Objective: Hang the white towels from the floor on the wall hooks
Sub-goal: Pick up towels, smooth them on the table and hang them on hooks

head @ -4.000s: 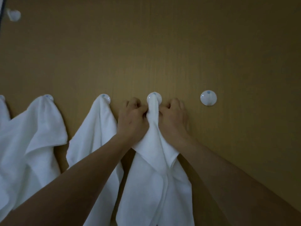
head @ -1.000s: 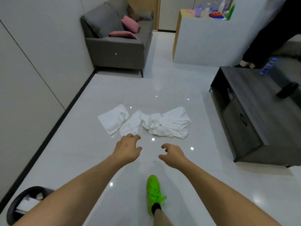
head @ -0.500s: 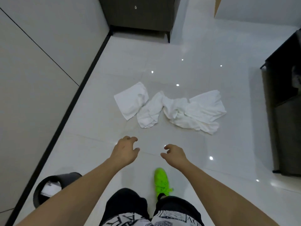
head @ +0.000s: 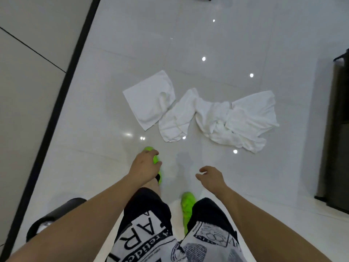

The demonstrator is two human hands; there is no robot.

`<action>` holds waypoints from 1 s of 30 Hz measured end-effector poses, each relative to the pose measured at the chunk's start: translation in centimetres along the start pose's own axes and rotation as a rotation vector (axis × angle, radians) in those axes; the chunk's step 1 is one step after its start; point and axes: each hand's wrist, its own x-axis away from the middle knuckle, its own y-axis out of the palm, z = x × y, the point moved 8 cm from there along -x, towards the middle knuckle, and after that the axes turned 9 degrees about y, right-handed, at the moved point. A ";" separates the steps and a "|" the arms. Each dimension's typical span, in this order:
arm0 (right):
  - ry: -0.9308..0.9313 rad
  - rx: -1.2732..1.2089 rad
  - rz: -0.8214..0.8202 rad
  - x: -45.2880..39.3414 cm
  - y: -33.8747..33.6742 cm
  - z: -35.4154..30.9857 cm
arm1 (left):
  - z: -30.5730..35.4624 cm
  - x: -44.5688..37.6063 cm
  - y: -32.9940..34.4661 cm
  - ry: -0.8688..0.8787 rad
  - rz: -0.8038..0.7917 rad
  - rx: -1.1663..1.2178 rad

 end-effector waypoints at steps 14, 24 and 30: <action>0.000 0.095 -0.034 -40.0 4.2 -13.6 | -13.7 -30.6 10.6 -0.204 -0.042 0.046; 0.021 0.071 0.101 -54.8 10.7 -9.2 | -18.1 -38.8 25.9 -0.367 -0.131 0.166; 0.045 -0.158 0.061 -55.1 12.5 -6.3 | -16.0 -40.5 25.7 -0.332 -0.204 0.076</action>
